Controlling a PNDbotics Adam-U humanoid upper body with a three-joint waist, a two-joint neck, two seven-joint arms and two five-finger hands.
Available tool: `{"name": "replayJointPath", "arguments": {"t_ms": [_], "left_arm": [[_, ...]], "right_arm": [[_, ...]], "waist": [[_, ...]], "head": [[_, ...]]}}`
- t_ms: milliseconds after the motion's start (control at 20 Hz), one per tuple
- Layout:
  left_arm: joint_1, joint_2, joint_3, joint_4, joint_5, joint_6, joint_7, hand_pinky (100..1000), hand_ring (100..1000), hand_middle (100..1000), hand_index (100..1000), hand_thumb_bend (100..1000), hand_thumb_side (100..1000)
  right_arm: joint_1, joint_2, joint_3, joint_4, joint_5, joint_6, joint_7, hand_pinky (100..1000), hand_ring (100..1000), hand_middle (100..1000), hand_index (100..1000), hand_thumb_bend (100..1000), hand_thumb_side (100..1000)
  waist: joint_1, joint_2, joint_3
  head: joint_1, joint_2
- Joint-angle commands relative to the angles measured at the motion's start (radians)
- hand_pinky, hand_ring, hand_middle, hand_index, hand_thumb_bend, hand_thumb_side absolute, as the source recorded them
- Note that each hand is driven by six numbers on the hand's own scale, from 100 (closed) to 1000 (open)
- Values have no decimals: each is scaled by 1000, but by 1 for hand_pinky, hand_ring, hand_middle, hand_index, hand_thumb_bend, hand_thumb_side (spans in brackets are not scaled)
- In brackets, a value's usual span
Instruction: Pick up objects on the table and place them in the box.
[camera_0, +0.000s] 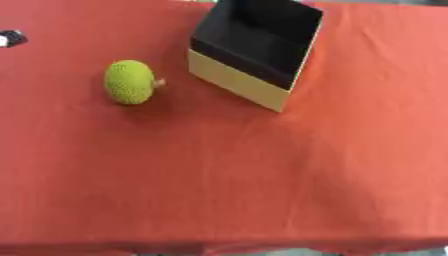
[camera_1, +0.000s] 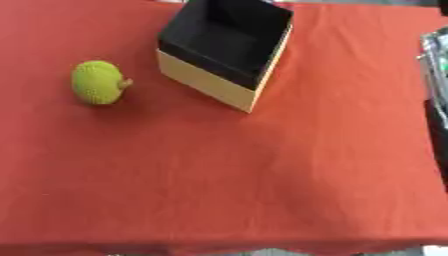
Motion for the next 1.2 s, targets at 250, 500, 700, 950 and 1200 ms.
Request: {"name": "replayJointPath", "arguments": {"t_ms": [250, 500, 700, 950, 1200], "left_arm": [[-61, -71, 29, 47, -57, -161, -219, 881, 737, 758, 815, 551, 100], [-80, -124, 31, 77, -97, -155, -246, 890, 737, 747, 806, 586, 148], [-93, -156, 26, 105, -119, -178, -302, 917, 767, 755, 805, 659, 217], [-110, -174, 14, 130, -70, -217, -453, 942, 792, 764, 805, 663, 323], [-125, -176, -22, 121, -35, -218, -481, 943, 806, 778, 803, 668, 340]], "right_arm": [[-23, -12, -3, -16, -12, -1, 6, 766, 736, 596, 782, 100, 646], [-29, -9, -2, -16, -16, 0, 8, 766, 736, 595, 782, 100, 646], [-33, -7, -1, -16, -18, 0, 9, 766, 736, 595, 782, 100, 646], [-35, -6, 0, -16, -19, 2, 8, 766, 735, 594, 782, 100, 647], [-36, -6, 2, -16, -21, 4, 8, 766, 733, 592, 781, 100, 647]], "waist": [[1, -19, -5], [1, -15, -11], [2, -14, -14], [4, -13, -16], [8, -14, -17]], "head": [[11, 5], [20, 5], [23, 5], [22, 5], [23, 5]]}}
